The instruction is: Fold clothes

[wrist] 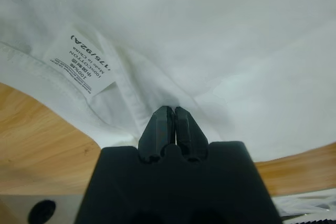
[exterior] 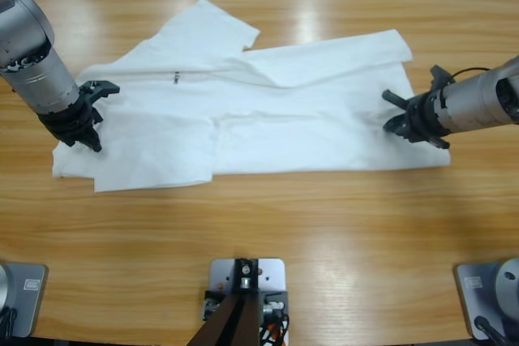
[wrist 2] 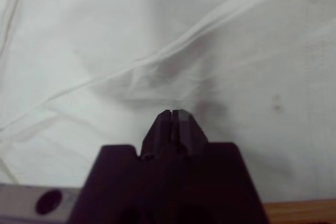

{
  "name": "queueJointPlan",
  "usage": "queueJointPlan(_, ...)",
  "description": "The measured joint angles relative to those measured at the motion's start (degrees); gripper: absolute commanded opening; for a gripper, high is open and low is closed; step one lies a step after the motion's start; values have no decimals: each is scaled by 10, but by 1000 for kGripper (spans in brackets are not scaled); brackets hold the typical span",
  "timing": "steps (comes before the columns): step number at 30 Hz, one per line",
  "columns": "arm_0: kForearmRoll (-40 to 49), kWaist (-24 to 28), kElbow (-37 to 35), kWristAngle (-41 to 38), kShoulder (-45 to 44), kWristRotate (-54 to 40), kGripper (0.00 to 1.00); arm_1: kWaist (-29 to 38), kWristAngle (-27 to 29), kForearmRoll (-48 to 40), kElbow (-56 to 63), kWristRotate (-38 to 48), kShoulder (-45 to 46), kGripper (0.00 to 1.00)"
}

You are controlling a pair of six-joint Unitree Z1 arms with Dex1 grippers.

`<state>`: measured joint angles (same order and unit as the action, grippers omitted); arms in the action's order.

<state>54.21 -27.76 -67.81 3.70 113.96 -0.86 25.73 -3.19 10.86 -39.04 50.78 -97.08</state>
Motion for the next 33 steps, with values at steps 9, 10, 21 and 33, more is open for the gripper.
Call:
queueJointPlan(9, 64, 2, -43, 0, 44, 0, 0, 0, 4, 0, 0, 0, -11, 0)
queueJointPlan(10, 68, 3, -46, 0, 47, 0, 0, 0, 5, 0, 0, 0, -11, 0)
queueJointPlan(21, 138, 6, -67, 1, 67, -20, 0, 0, 0, 50, 9, 62, 9, 0)
queueJointPlan(33, 177, -32, -67, 0, 78, -60, 0, 103, -7, 59, 63, 169, 54, 0)
